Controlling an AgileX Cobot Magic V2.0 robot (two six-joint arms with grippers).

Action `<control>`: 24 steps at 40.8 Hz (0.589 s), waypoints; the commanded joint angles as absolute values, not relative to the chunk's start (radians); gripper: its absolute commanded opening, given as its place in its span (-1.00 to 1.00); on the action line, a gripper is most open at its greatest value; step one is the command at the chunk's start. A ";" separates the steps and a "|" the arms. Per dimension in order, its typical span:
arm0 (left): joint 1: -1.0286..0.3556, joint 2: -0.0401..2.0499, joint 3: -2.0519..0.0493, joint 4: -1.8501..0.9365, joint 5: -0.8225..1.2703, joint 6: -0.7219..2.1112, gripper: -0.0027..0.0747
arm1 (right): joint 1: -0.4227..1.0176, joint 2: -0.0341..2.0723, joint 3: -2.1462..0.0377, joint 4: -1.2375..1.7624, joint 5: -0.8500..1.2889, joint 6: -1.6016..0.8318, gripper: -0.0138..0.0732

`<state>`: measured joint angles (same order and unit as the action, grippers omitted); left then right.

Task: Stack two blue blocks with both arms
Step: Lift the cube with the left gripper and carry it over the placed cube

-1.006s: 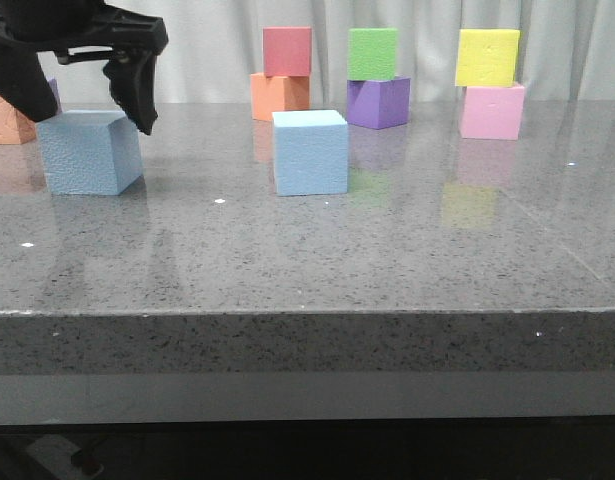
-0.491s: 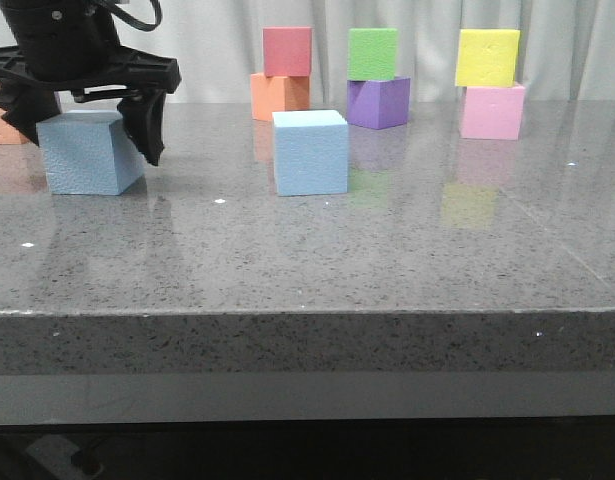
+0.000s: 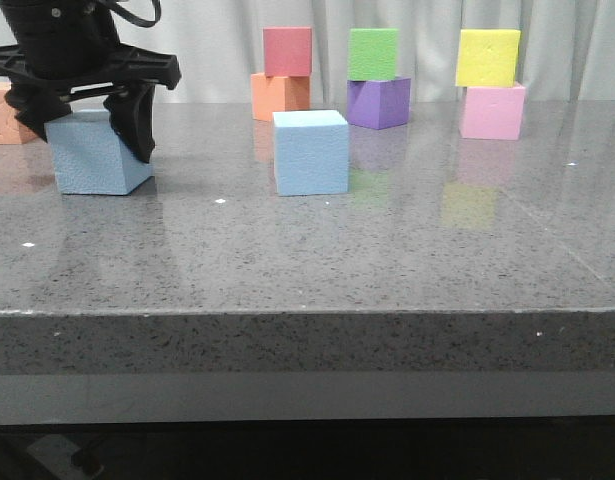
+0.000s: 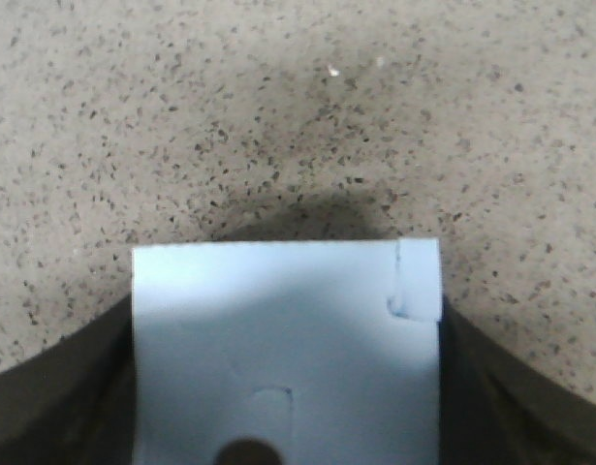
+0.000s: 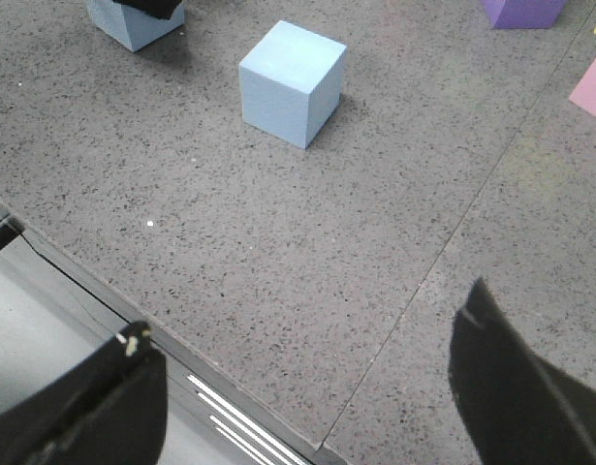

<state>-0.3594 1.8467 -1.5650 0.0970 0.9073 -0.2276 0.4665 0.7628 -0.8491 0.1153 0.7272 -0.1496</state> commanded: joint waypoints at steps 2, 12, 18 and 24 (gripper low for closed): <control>-0.380 1.785 -1.670 0.058 0.929 -0.083 -0.01 | 0.462 0.757 -0.876 0.113 0.666 -0.158 0.71; -0.419 1.785 -1.863 -0.184 0.990 0.356 -0.01 | 0.462 0.757 -0.876 0.113 0.666 -0.158 0.71; -0.442 1.793 -1.954 -0.312 1.000 0.586 -0.01 | 0.462 0.757 -0.876 0.113 0.666 -0.158 0.71; -0.491 1.824 -2.043 -0.327 1.050 0.741 -0.01 | 0.462 0.757 -0.876 0.113 0.666 -0.158 0.71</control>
